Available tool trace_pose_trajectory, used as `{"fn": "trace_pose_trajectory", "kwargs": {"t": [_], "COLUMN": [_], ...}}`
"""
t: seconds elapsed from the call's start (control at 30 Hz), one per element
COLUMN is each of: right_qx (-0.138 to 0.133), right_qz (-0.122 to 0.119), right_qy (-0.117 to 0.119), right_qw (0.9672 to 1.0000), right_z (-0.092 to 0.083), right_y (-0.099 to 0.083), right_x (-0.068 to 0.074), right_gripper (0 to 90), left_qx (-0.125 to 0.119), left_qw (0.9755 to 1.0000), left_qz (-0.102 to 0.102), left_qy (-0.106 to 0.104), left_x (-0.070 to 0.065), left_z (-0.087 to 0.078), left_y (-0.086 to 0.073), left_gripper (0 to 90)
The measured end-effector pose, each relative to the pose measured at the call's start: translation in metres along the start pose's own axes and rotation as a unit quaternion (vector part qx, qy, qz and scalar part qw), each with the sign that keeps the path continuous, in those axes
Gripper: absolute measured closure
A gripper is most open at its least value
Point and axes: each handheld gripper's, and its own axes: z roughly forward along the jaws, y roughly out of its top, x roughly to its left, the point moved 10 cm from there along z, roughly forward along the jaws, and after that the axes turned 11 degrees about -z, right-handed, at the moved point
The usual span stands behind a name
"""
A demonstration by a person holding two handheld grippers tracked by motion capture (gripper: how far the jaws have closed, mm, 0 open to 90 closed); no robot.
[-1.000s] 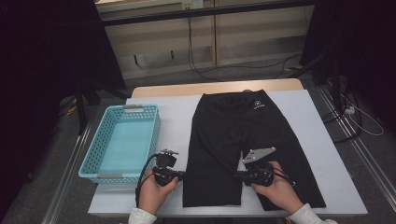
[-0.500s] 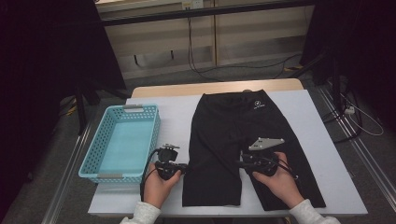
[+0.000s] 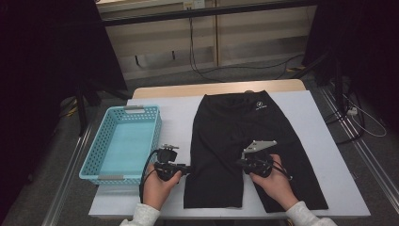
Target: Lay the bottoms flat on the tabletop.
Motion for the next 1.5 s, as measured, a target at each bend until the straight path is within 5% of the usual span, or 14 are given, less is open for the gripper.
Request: {"fn": "trace_pose_trajectory", "kwargs": {"t": [0.13, 0.33, 0.4, 0.6, 0.77, 1.0, 1.23, 1.43, 1.5], "right_qx": [-0.015, -0.027, -0.028, -0.030, -0.019, -0.020, -0.008, 0.003, 0.008], "right_qz": [0.016, 0.003, -0.001, 0.011, 0.011, 0.009, -0.001, -0.021, -0.031], "right_qy": [0.015, 0.024, 0.016, -0.009, 0.003, 0.003, 0.012, 0.008, -0.002], "right_qw": [0.9997, 0.9993, 0.9995, 0.9994, 0.9998, 0.9998, 0.9999, 0.9997, 0.9995], "right_z": [0.001, -0.001, -0.004, -0.019, -0.019, -0.021, -0.018, -0.007, -0.007], "right_y": [0.004, 0.012, 0.013, 0.007, -0.003, -0.004, -0.008, -0.007, -0.007], "right_x": [0.005, 0.013, 0.010, -0.005, -0.001, 0.001, 0.008, 0.019, 0.018], "right_gripper": [87.8, 67.4, 62.8, 60.3, 60.6, 58.7, 60.9, 60.8, 68.2], "left_qx": [-0.001, 0.022, 0.021, -0.002, 0.001, -0.023, -0.016, -0.011, -0.007], "left_qw": [0.9999, 0.9994, 0.9996, 0.9999, 1.0000, 0.9992, 0.9997, 0.9999, 0.9999], "left_qz": [0.010, 0.013, 0.011, -0.010, -0.009, -0.009, -0.016, -0.010, -0.011], "left_qy": [-0.006, -0.022, -0.012, 0.003, -0.002, 0.031, -0.009, -0.007, -0.005], "left_x": [-0.006, -0.013, -0.010, 0.004, 0.002, 0.010, 0.004, 0.001, 0.001], "left_z": [0.004, 0.008, 0.006, -0.010, -0.008, -0.015, -0.013, -0.006, -0.003], "left_y": [-0.001, -0.006, -0.004, 0.007, 0.006, 0.012, 0.010, 0.007, 0.006], "left_gripper": [55.3, 89.0, 90.0, 90.0, 90.0, 90.0, 90.0, 66.7, 58.3]}}
